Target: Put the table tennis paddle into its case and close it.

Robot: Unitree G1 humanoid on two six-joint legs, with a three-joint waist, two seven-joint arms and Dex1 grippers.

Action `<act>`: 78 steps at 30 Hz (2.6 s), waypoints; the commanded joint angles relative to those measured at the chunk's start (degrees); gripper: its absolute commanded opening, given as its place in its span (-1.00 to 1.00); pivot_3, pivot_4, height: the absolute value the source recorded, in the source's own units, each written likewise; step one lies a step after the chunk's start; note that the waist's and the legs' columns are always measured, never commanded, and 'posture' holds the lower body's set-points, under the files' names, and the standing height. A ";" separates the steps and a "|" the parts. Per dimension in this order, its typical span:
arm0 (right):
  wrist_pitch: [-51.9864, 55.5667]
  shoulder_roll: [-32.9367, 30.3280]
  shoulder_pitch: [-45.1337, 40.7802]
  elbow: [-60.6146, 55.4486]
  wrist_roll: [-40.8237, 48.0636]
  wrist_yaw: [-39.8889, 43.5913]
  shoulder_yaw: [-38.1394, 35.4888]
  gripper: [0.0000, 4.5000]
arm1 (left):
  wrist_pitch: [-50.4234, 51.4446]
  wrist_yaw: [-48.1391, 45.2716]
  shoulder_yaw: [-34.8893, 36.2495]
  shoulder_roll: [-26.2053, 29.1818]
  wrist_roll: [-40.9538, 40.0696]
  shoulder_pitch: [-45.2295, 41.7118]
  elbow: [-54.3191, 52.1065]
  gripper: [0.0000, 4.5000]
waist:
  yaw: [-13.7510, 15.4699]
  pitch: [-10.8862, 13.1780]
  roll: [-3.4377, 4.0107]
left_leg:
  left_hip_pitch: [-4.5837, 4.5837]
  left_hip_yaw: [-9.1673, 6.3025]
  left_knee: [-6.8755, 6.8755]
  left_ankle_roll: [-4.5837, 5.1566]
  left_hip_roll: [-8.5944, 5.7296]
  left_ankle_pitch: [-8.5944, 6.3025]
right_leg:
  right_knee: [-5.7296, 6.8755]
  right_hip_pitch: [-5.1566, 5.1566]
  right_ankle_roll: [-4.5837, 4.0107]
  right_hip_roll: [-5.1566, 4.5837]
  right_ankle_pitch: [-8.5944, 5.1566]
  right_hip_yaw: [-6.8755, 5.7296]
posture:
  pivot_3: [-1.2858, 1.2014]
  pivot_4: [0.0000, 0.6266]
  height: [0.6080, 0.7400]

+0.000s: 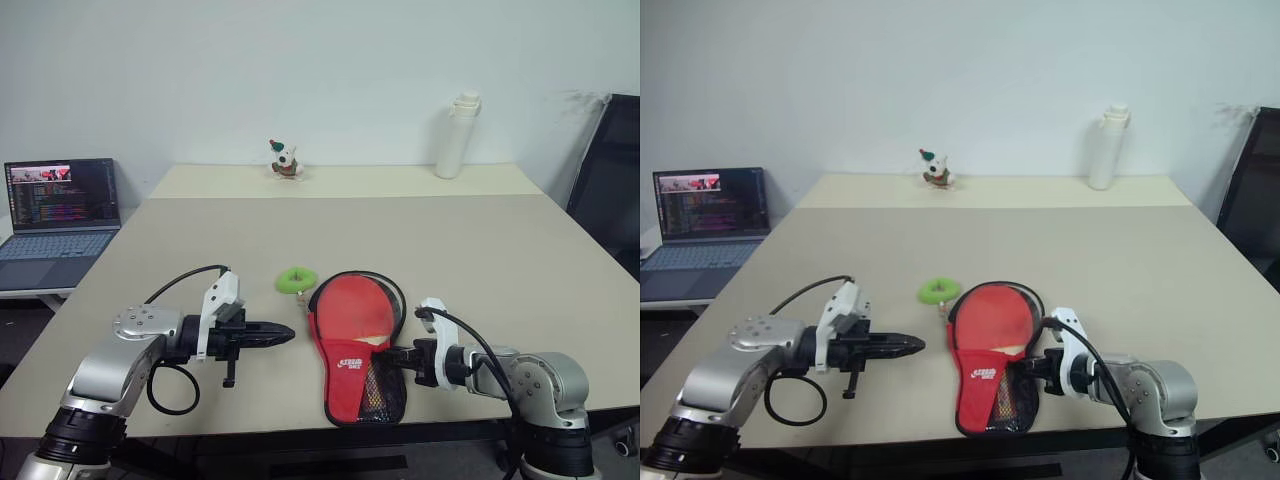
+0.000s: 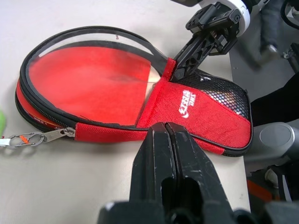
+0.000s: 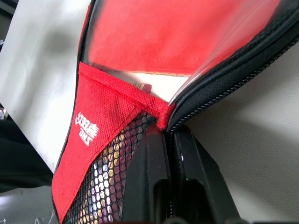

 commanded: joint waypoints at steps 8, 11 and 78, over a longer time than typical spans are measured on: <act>0.42 0.10 0.70 -4.71 0.61 -2.78 -0.89 -0.33 | -0.74 1.37 0.31 -0.05 -0.58 0.46 -2.15 -1.00 | -0.02 0.00 0.00 | 0.01 0.00 0.00 0.00 0.01 0.00 | 0.00 0.00 0.00 0.01 -0.01 0.00 | 0.03 -0.52 1.00; -1.95 -3.08 0.83 -6.36 0.23 -1.65 1.86 0.14 | -0.92 1.70 0.28 -0.18 -0.61 0.73 -2.20 -1.00 | -0.03 0.00 0.00 | 0.01 0.00 0.00 0.00 0.02 0.00 | 0.00 0.00 0.00 0.01 -0.01 0.00 | 0.03 -0.52 1.00; -49.01 1.80 -9.41 17.61 -23.45 2.37 24.60 1.00 | -18.46 25.22 -2.22 -21.09 25.02 -40.31 75.27 0.76 | -0.01 -0.03 -0.06 | -0.02 -0.05 0.09 -0.02 -0.08 0.00 | 0.14 0.03 -0.24 0.01 0.15 -0.11 | 0.03 -0.52 1.00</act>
